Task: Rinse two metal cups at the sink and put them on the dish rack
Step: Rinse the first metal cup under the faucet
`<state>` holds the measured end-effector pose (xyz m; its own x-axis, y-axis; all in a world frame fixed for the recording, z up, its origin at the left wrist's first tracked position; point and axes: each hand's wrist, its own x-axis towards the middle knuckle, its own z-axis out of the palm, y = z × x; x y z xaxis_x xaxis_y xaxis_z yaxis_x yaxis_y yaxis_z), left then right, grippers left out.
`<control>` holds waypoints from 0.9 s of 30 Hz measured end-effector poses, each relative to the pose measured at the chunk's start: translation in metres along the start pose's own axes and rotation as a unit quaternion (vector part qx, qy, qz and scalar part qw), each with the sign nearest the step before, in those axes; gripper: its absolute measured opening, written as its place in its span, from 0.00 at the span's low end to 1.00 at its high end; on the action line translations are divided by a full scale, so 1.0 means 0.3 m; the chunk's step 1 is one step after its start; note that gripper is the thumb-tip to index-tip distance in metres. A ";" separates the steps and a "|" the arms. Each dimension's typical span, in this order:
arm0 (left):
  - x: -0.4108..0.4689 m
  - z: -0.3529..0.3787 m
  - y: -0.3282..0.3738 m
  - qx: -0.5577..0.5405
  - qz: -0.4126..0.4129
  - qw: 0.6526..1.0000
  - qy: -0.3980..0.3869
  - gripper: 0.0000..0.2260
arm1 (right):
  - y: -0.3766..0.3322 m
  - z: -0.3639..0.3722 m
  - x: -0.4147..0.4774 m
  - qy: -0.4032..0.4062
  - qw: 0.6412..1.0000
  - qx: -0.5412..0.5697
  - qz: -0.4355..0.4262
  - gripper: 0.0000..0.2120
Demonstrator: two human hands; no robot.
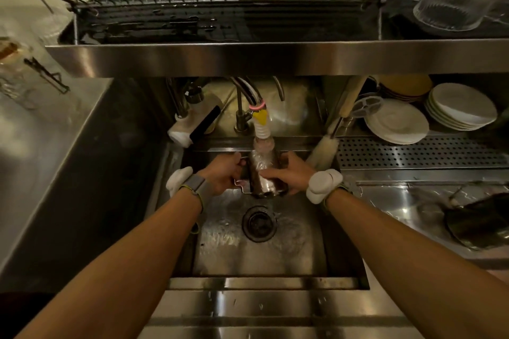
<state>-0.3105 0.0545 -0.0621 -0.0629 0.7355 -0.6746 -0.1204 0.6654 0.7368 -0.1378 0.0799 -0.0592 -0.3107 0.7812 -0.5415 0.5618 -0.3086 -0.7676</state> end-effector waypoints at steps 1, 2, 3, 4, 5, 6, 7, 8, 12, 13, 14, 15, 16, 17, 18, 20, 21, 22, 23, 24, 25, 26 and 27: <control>-0.005 -0.010 0.002 -0.014 -0.003 1.000 -0.007 0.16 | -0.005 0.004 0.007 0.000 1.000 0.024 0.006 0.41; -0.010 -0.021 0.005 -0.024 -0.003 1.000 -0.011 0.16 | -0.009 0.008 0.019 -0.002 0.999 0.050 0.011 0.40; -0.015 -0.027 0.009 -0.028 -0.001 1.000 -0.013 0.17 | -0.019 0.011 0.021 -0.005 0.997 0.077 0.015 0.39; -0.017 -0.033 0.012 -0.035 0.006 0.999 -0.009 0.17 | -0.027 0.014 0.025 -0.009 0.995 0.096 0.014 0.37; -0.020 -0.035 0.015 -0.039 0.015 0.999 -0.003 0.17 | -0.033 0.015 0.027 -0.012 0.994 0.109 0.006 0.34; -0.021 -0.035 0.017 -0.038 0.027 0.999 0.007 0.17 | -0.035 0.015 0.028 -0.022 0.992 0.123 -0.005 0.29; -0.023 -0.036 0.020 -0.035 0.041 0.998 0.015 0.17 | -0.036 0.019 0.029 -0.038 0.990 0.136 -0.018 0.21; -0.024 -0.033 0.021 -0.031 0.050 0.998 0.019 0.16 | -0.030 0.021 0.027 -0.054 0.987 0.150 -0.025 0.13; -0.015 -0.045 0.047 0.008 0.064 0.997 0.047 0.16 | -0.015 0.029 0.034 -0.054 0.982 0.182 0.004 0.09; -0.011 -0.057 0.051 0.048 0.074 0.993 0.076 0.17 | -0.014 0.032 0.041 -0.040 0.980 0.194 0.005 0.12; -0.006 -0.073 0.052 0.091 0.083 0.987 0.101 0.17 | -0.011 0.035 0.052 -0.021 0.978 0.208 0.008 0.17; -0.008 -0.085 0.051 0.116 0.088 0.982 0.118 0.17 | -0.011 0.039 0.059 -0.006 0.976 0.217 0.010 0.20; -0.014 -0.100 0.048 0.125 0.086 0.981 0.123 0.16 | -0.011 0.046 0.061 0.002 0.975 0.223 0.011 0.22; -0.019 -0.111 0.045 0.128 0.083 0.981 0.122 0.16 | -0.007 0.054 0.062 -0.002 0.974 0.225 0.011 0.20; -0.024 -0.122 0.042 0.132 0.079 0.981 0.120 0.16 | 0.000 0.061 0.059 -0.017 0.977 0.211 0.012 0.16; -0.032 -0.137 0.036 0.141 0.071 0.980 0.120 0.16 | 0.012 0.065 0.045 -0.048 0.986 0.161 0.017 0.10; -0.040 -0.138 0.034 0.139 0.073 0.981 0.118 0.16 | 0.021 0.062 0.042 -0.049 0.988 0.148 0.017 0.10; -0.042 -0.139 0.029 0.137 0.076 0.981 0.112 0.15 | 0.028 0.055 0.047 -0.036 0.987 0.156 0.019 0.09; -0.047 -0.135 0.023 0.136 0.077 0.982 0.104 0.14 | 0.028 0.051 0.053 -0.013 0.984 0.179 0.022 0.10; -0.049 -0.136 0.018 0.138 0.080 0.983 0.096 0.13 | 0.021 0.055 0.062 0.016 0.976 0.214 0.023 0.12; -0.054 -0.134 0.015 0.138 0.084 0.982 0.096 0.12 | 0.014 0.060 0.072 0.035 0.967 0.250 0.026 0.15; -0.052 -0.138 0.008 0.135 0.086 0.983 0.094 0.11 | 0.010 0.068 0.080 0.036 0.961 0.274 0.029 0.18; -0.054 -0.138 0.008 0.130 0.088 0.983 0.096 0.11 | 0.006 0.075 0.085 0.022 0.961 0.274 0.028 0.20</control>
<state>-0.3509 0.0387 -0.0513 -0.2487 0.8211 -0.5138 0.1652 0.5586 0.8128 -0.1620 0.0870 -0.0822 -0.2518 0.7739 -0.5811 0.0844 -0.5806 -0.8098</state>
